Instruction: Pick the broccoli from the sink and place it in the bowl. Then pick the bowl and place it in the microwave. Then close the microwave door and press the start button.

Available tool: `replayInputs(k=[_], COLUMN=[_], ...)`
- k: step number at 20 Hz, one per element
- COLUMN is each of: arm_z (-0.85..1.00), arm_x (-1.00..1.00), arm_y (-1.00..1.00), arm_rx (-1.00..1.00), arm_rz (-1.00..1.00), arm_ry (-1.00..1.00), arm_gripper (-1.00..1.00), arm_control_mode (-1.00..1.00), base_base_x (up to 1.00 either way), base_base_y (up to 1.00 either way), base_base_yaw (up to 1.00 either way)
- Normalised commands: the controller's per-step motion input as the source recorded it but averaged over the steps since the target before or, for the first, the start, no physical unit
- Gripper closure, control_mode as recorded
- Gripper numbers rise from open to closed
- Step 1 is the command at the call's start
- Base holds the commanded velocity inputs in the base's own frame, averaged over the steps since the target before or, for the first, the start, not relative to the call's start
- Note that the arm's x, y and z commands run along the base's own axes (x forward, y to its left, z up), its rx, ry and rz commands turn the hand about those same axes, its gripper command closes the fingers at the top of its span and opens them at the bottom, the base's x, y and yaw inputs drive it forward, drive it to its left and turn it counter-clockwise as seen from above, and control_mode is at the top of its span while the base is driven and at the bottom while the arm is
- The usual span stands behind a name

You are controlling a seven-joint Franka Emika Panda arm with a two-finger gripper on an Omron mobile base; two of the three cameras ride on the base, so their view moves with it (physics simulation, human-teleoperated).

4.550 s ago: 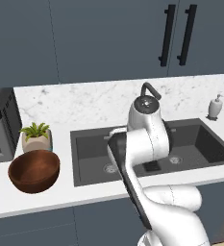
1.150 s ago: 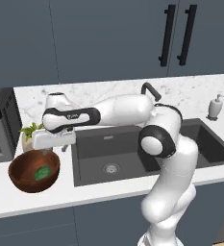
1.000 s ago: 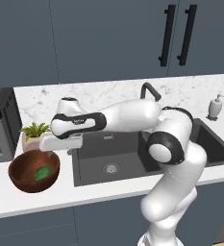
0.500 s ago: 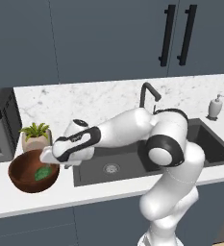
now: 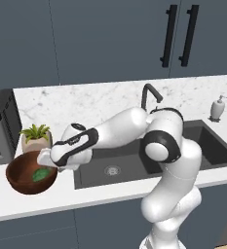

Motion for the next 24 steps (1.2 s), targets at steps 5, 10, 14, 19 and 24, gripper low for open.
replayInputs(k=[5, 10, 14, 19, 24], arm_z=[0.0, 0.44, 0.91, 0.98, 1.0], arm_x=[-0.01, -0.23, -0.38, -0.3, -0.29], arm_y=[-0.18, -0.56, -0.76, -0.81, -0.81], arm_rx=[0.0, 0.01, 0.03, 0.0, -0.01], arm_rz=[0.0, 0.0, 0.0, 0.0, 0.0], arm_ry=[0.0, 0.0, 0.0, 0.0, 0.0], arm_gripper=[1.0, 1.0, 1.0, 1.0, 1.0], arm_control_mode=[-1.0, -1.0, -1.0, -1.0, -1.0], base_base_x=[0.0, 0.0, 0.0, 0.0, 0.0], base_base_y=[0.0, 0.0, 0.0, 0.0, 0.0], base_base_yaw=[0.0, 0.0, 0.0, 0.0, 0.0])
